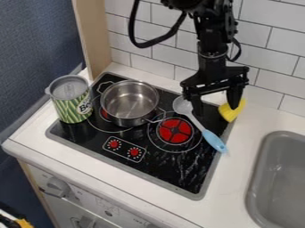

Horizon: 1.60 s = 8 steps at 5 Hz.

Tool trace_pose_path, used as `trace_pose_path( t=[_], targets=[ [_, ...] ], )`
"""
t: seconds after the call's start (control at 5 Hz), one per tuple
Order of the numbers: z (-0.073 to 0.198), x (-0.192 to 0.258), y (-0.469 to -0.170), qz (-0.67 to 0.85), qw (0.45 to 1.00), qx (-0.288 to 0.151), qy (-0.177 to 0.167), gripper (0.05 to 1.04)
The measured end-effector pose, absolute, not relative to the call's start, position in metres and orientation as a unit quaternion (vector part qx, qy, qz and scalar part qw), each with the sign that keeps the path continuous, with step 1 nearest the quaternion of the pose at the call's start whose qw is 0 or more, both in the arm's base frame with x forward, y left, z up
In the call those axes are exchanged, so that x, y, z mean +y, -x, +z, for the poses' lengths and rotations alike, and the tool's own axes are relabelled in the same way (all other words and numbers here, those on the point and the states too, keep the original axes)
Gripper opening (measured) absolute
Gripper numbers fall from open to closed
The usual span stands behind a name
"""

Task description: Move the yellow object over the right burner

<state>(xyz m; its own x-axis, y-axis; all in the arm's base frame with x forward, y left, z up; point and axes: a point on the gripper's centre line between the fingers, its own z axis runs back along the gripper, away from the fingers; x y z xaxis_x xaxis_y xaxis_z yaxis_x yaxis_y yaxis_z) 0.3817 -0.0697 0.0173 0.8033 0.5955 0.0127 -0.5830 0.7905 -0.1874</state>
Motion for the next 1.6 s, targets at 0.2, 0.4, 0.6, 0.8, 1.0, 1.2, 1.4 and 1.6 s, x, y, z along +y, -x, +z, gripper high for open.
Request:
trace_pose_path(
  t=[0.2,0.4,0.6,0.8,1.0,1.2,1.4,1.6],
  targets=[
    [0.012,-0.081,-0.389,0.291,0.953,-0.054,0.071,1.001],
    [0.003,-0.088,-0.387,0.282,0.957,-0.041,0.063,1.001],
    [0.003,-0.090,-0.388,0.279,0.957,-0.039,0.073,1.001],
    [-0.001,-0.094,-0.391,0.269,0.960,-0.027,0.080,1.001],
    [-0.002,-0.102,-0.392,0.250,0.963,-0.020,0.095,1.001],
    [-0.007,-0.114,-0.387,0.226,0.969,-0.005,0.101,0.951],
    [-0.007,-0.121,-0.387,0.214,0.971,-0.010,0.106,0.657],
    [-0.007,-0.121,-0.388,0.216,0.970,-0.012,0.109,0.583]
  ],
)
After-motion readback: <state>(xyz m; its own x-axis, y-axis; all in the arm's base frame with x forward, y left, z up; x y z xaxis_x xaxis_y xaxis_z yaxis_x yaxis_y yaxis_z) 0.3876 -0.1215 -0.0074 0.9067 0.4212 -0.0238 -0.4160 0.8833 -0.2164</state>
